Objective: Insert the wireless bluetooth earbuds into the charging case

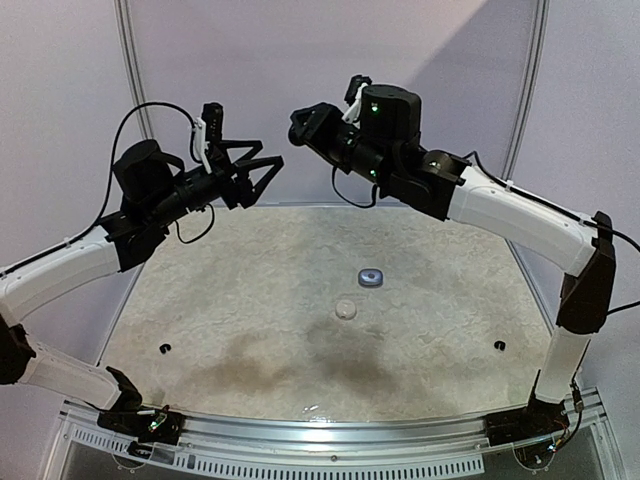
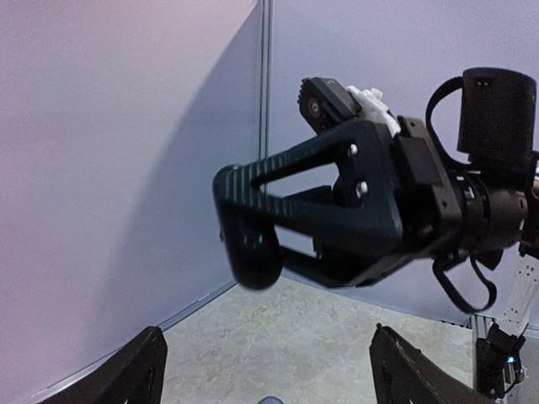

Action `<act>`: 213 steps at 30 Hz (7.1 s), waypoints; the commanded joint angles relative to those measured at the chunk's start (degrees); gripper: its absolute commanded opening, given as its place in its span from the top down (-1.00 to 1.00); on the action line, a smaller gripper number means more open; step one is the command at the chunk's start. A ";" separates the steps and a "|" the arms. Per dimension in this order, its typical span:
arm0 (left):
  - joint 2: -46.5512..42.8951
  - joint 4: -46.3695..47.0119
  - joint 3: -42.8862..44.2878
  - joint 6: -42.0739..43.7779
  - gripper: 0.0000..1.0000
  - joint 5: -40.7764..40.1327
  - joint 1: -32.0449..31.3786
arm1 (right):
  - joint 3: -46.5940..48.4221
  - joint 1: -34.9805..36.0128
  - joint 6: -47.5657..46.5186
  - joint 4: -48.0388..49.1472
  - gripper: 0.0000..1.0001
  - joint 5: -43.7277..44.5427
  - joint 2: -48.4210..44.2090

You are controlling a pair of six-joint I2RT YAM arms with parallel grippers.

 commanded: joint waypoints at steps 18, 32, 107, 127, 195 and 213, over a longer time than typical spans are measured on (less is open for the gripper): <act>2.15 -3.73 6.63 4.33 0.16 -7.30 -4.23 | 2.66 4.30 -5.99 6.54 0.54 -6.26 3.41; 1.21 -3.92 6.15 8.48 1.00 -10.29 -4.24 | 3.17 4.79 -7.38 4.93 0.49 -8.47 4.62; -14.83 -37.87 -3.06 22.17 -0.36 21.36 3.73 | -8.45 2.90 -68.27 -24.51 1.00 -49.83 -5.34; -13.98 0.22 -10.96 -1.09 0.21 33.24 4.93 | -18.52 1.83 -51.44 6.93 1.00 -53.82 -10.37; -13.03 -16.05 -6.42 20.30 1.00 31.68 1.34 | -10.76 1.75 -54.88 -6.19 -0.49 -44.44 -7.55; -13.94 -29.24 -5.35 37.22 1.00 28.27 0.50 | -7.34 0.62 -52.10 -7.38 -0.46 -40.39 -6.15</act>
